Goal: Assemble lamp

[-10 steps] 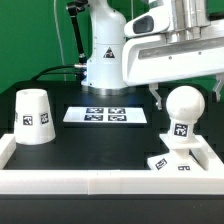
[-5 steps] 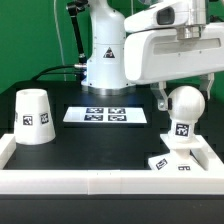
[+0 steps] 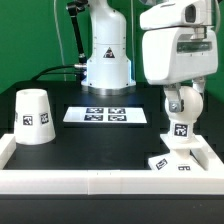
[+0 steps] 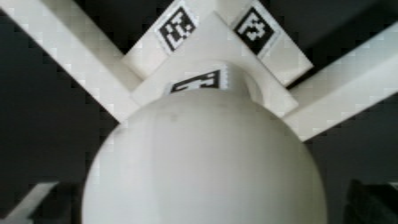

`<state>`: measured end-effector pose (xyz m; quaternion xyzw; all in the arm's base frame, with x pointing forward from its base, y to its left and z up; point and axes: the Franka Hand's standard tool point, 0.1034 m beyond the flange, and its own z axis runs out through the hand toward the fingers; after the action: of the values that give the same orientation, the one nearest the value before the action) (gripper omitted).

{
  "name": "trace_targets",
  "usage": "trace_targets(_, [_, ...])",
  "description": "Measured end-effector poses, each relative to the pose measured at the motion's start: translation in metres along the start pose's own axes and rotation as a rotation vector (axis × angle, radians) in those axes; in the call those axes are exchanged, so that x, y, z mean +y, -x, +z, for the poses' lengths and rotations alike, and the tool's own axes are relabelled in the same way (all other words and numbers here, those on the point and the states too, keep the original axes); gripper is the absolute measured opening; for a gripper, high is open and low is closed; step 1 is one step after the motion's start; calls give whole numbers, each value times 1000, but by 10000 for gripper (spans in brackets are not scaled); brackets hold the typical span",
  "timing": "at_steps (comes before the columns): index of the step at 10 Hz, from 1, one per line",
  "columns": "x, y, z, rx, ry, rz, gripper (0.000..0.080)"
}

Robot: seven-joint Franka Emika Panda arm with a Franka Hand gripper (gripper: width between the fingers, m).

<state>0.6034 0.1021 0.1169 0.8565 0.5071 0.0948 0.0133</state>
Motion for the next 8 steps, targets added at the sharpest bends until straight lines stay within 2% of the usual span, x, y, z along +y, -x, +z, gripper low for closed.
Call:
trace_targets(2, [5,1,2,-8,8,-228,698])
trace_targets(5, [6,0,4,-36,22,-445,698])
trace_targets(8, [6,2,6,-41,15,-457,698])
